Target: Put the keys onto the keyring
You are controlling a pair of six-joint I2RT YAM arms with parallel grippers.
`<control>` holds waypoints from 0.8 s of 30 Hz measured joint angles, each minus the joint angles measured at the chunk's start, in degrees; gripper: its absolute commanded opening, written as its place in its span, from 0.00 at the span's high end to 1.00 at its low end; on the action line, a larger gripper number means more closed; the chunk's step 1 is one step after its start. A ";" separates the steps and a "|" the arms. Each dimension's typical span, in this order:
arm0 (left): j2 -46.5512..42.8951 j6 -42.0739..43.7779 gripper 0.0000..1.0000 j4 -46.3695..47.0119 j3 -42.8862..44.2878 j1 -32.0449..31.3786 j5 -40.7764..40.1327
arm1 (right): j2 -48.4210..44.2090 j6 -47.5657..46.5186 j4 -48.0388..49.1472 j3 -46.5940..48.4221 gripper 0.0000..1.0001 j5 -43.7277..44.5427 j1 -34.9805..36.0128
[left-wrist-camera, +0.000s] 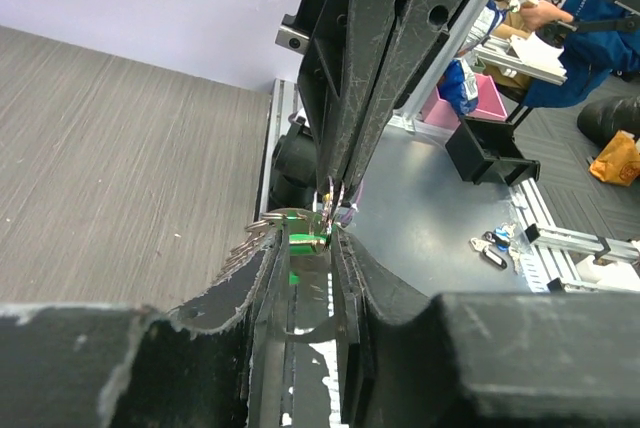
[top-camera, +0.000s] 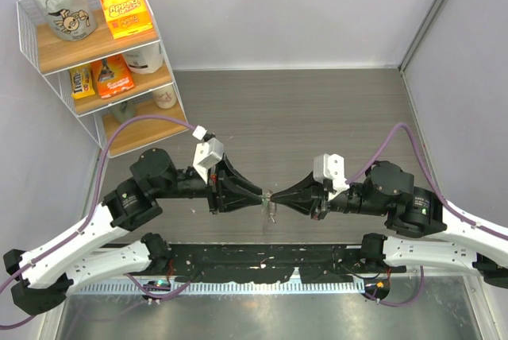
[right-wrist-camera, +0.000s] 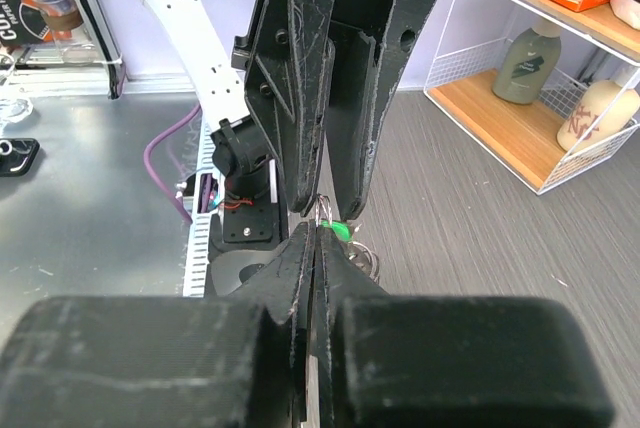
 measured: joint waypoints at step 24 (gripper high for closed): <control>0.74 -0.24 0.99 2.21 0.00 0.02 1.09 | -2.47 2.62 11.17 -5.64 0.95 1.57 0.00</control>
